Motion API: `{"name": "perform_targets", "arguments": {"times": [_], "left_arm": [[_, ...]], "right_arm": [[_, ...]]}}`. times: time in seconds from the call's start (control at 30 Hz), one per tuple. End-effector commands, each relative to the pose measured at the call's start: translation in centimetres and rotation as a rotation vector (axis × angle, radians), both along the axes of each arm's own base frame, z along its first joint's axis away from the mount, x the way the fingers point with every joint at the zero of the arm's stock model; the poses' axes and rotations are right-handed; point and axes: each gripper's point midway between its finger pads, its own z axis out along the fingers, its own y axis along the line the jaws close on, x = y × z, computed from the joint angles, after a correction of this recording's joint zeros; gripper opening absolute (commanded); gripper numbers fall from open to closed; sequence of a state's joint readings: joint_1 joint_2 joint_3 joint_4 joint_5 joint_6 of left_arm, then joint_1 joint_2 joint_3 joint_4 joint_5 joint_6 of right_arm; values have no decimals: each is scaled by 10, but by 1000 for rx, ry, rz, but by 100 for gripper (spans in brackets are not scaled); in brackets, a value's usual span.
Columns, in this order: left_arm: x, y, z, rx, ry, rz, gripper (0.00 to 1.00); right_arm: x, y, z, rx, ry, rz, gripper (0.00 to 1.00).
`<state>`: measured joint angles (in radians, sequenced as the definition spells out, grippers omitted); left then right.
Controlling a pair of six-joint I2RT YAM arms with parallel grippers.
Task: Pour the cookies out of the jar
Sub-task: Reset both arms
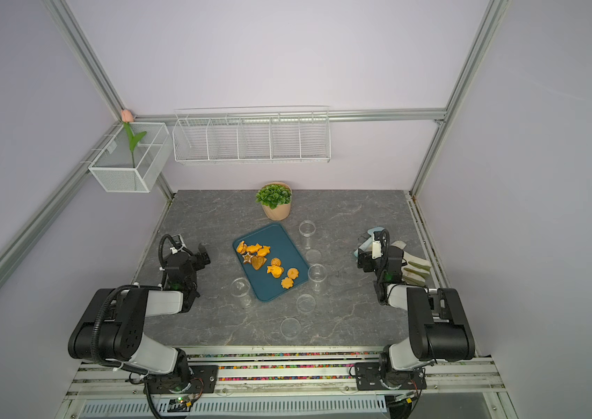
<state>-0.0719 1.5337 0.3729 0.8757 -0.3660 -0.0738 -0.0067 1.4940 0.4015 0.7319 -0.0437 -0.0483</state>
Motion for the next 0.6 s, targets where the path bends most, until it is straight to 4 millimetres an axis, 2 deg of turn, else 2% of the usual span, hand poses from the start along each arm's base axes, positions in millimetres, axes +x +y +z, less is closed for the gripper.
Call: {"name": "perform_targets", "arguments": {"times": [0.0,0.4,0.57], "left_arm": [[3,3,8,2,-45,11,100],[4,3,9,3,-46,10,100],[3,3,8,3,-45,10,100]], "right_arm": [[-1,4,21,-43,-126,27,89],[-11,6,19,-85,-194,8,89],[-1,-4,14,-80,-144,-51,89]]}}
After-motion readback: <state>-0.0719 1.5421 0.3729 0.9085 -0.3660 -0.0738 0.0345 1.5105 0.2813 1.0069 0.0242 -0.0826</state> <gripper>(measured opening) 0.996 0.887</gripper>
